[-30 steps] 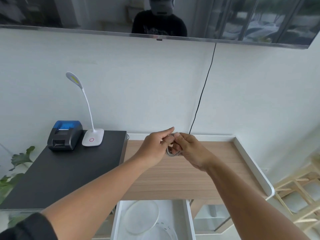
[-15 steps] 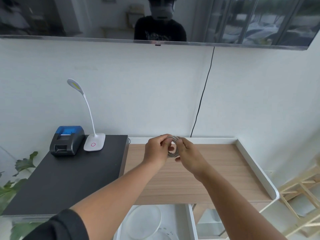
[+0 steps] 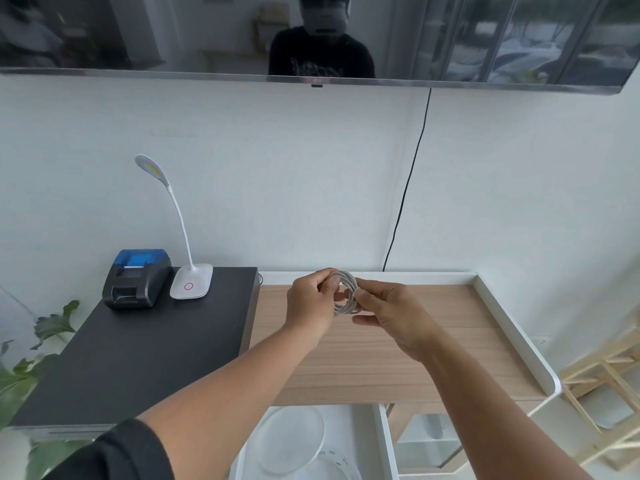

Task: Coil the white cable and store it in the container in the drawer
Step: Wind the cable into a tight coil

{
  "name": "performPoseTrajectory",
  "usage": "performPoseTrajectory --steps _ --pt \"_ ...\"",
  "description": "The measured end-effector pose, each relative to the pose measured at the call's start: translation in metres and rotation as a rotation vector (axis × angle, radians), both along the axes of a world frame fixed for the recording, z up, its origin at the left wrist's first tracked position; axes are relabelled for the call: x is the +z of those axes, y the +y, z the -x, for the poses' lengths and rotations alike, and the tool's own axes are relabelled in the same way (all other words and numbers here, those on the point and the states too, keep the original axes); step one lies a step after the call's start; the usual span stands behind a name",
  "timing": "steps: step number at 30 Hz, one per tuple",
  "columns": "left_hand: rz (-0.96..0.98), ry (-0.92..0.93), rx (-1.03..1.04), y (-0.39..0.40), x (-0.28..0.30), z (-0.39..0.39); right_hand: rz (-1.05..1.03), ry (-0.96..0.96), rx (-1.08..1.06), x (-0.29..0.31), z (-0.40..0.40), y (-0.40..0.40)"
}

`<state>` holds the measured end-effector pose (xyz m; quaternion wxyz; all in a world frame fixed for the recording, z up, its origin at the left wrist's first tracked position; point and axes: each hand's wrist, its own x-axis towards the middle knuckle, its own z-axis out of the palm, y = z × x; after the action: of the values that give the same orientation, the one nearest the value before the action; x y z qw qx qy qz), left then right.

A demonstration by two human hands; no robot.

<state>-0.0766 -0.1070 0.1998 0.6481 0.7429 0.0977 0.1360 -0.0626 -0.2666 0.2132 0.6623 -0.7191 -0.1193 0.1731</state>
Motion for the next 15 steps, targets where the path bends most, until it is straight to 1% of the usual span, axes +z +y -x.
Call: performPoseTrajectory --steps 4,6,11,15 --pt "-0.059 0.050 0.011 0.0020 -0.0010 0.0011 0.108 -0.042 -0.118 0.0009 0.0007 0.0050" --pt "-0.063 0.056 0.013 0.0027 -0.0006 0.0027 0.131 -0.059 -0.165 0.0004 0.0011 0.0058" --pt "-0.125 0.056 0.000 0.0027 0.0024 0.0038 0.108 -0.070 -0.108 -0.0006 0.0017 0.0009" --pt "-0.046 0.107 -0.005 0.0039 0.0053 0.0034 0.059 -0.095 -0.078 -0.0005 0.0027 -0.0026"
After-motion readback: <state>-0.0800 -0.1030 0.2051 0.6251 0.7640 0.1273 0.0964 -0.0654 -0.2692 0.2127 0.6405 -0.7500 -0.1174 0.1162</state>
